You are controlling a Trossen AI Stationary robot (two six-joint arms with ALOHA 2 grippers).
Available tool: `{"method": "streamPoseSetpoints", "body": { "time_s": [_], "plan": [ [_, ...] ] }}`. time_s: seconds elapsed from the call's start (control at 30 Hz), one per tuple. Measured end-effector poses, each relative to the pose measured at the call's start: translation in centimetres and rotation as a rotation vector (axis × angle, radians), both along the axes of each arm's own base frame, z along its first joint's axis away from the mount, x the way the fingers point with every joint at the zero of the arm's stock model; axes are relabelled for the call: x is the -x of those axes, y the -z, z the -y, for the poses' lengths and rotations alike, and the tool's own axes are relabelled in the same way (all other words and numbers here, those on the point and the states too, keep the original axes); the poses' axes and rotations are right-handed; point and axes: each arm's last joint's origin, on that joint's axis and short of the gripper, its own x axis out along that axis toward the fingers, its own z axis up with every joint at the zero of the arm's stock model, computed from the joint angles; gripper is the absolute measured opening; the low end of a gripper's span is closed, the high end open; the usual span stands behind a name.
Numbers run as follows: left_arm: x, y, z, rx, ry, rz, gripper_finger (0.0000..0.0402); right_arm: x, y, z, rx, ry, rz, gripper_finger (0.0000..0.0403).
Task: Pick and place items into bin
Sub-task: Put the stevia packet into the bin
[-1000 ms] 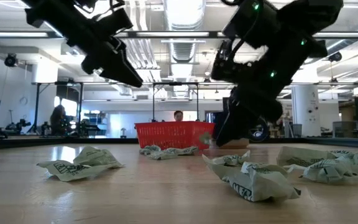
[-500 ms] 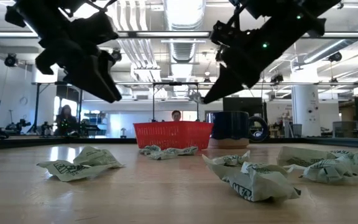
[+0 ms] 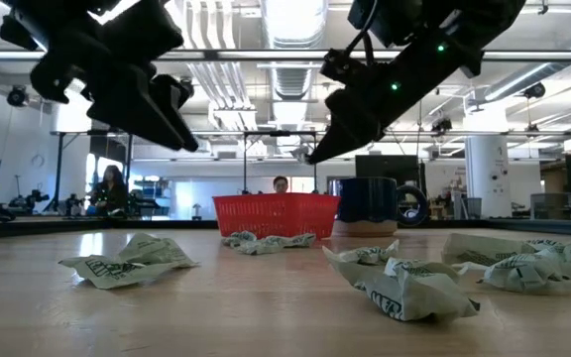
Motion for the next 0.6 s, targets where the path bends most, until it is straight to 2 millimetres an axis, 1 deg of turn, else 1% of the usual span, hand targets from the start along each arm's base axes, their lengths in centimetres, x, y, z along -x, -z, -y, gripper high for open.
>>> {"method": "streamPoseSetpoints", "body": {
  "time_s": [0.1, 0.2, 0.47, 0.6],
  "plan": [
    [-0.5, 0.0, 0.2, 0.008, 0.039, 0.032, 0.0154, -0.2, 0.0, 0.6, -0.010, -0.027, 0.013, 0.0011],
    [-1.0, 0.5, 0.4, -0.011, 0.059, 0.040, 0.0154, -0.3, -0.2, 0.8, -0.005, -0.037, 0.024, 0.0025],
    [-2.7, 3.1, 0.8, -0.065, 0.095, 0.015, 0.0154, -0.5, -0.3, 0.8, 0.003, -0.047, 0.039, 0.0100],
    [-3.5, 4.7, 0.8, -0.133, 0.077, -0.004, 0.0154, -0.5, -0.4, 0.4, 0.005, -0.060, 0.047, 0.0129]
  ]
}}
